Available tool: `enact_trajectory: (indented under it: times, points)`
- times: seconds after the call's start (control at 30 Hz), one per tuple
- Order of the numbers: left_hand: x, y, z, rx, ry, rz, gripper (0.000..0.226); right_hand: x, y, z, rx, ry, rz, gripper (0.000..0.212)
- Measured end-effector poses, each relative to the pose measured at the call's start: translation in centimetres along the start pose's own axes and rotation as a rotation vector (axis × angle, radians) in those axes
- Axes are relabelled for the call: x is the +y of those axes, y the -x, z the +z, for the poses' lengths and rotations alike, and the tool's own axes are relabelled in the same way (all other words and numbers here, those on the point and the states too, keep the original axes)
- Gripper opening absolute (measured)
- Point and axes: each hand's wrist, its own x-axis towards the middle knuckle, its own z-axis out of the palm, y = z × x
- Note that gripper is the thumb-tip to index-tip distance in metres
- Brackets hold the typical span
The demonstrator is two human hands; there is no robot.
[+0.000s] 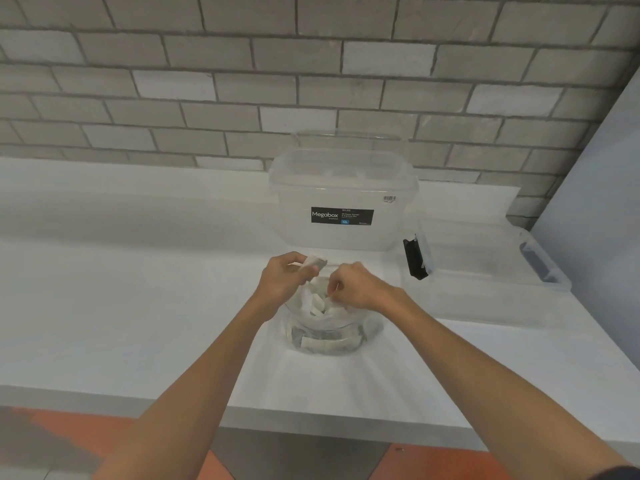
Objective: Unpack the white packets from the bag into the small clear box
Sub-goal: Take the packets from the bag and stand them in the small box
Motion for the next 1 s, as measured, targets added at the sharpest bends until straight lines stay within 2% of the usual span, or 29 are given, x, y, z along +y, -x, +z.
enact_trajectory:
  times: [0.2,0.4,0.5,0.67,0.83,1.0]
  points:
    - [-0.3,0.0,-0.1,0.005,0.038,0.045,0.020,-0.2,-0.2,1.6,0.012,0.012,0.023,0.011]
    - [0.1,0.1,-0.9,0.054,0.067,0.049,0.008,0.5,0.5,-0.8,0.065,-0.184,0.081,0.011]
    - [0.4,0.0,-1.5,0.058,0.109,0.020,0.007,0.9,1.5,-2.6,0.087,-0.358,0.124,0.011]
    - [2.0,0.3,-1.5,0.055,0.121,0.054,0.028,1.7,3.5,-5.6,0.138,-0.579,0.137,0.008]
    - [4.8,0.1,0.2,-0.034,0.028,0.222,0.013,2.8,5.8,-7.8,0.224,-0.943,0.147,0.010]
    - [8.5,0.4,4.5,-0.195,0.052,0.269,0.013,4.9,7.6,-9.0,0.284,-1.258,0.149,0.007]
